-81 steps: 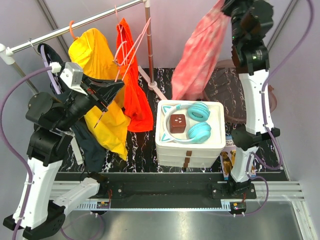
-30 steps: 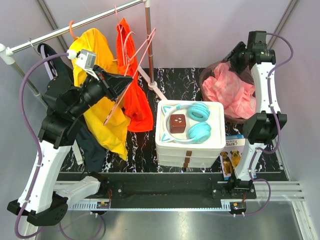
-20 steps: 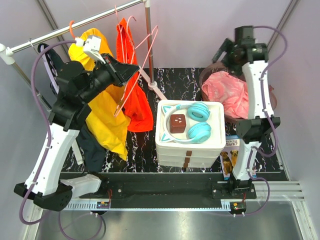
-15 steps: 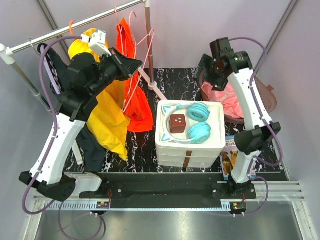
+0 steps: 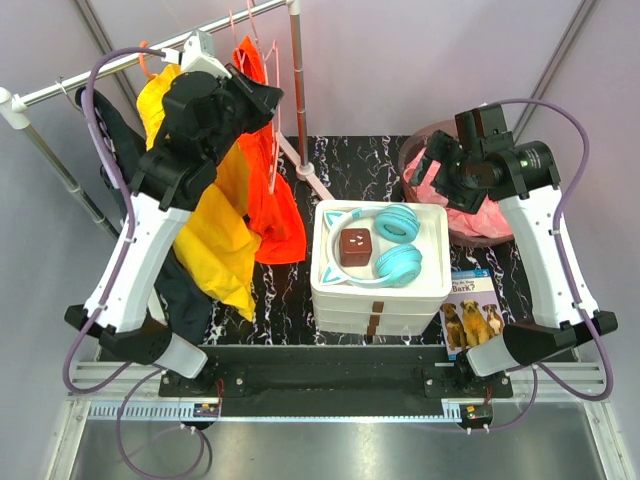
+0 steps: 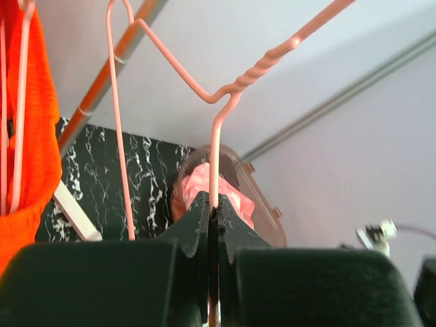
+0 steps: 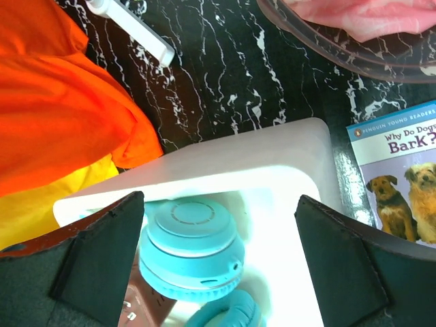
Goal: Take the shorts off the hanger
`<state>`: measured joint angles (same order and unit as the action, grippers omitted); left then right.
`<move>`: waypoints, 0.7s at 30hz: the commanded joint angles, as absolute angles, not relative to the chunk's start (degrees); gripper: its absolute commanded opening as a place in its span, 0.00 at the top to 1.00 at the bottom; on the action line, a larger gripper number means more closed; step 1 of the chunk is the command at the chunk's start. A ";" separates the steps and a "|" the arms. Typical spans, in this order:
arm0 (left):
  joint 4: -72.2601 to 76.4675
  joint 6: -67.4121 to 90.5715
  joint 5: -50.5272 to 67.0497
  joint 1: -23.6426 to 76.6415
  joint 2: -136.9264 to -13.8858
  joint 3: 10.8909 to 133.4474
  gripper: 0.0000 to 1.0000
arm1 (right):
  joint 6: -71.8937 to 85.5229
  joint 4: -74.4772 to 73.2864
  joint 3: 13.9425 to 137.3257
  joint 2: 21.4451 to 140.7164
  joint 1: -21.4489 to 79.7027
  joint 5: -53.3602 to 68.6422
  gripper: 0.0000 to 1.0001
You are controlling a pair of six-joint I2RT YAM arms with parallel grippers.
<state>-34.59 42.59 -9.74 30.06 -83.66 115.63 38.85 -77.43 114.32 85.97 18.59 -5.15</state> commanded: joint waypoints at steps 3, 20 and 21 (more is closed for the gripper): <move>-31.91 43.34 -17.92 30.23 -89.37 121.64 1.00 | 37.53 -77.60 114.33 83.23 18.46 -6.07 0.00; -25.05 41.05 -25.49 26.98 -101.50 128.92 1.00 | 31.91 -81.21 119.18 83.41 18.46 -9.14 0.00; -25.05 40.87 -25.49 26.90 -102.12 129.63 1.00 | 31.82 -81.47 119.79 83.50 18.46 -9.40 0.00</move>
<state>-29.93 42.72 -21.69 27.14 -100.16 125.08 33.98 -77.89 116.71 84.16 18.59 -6.74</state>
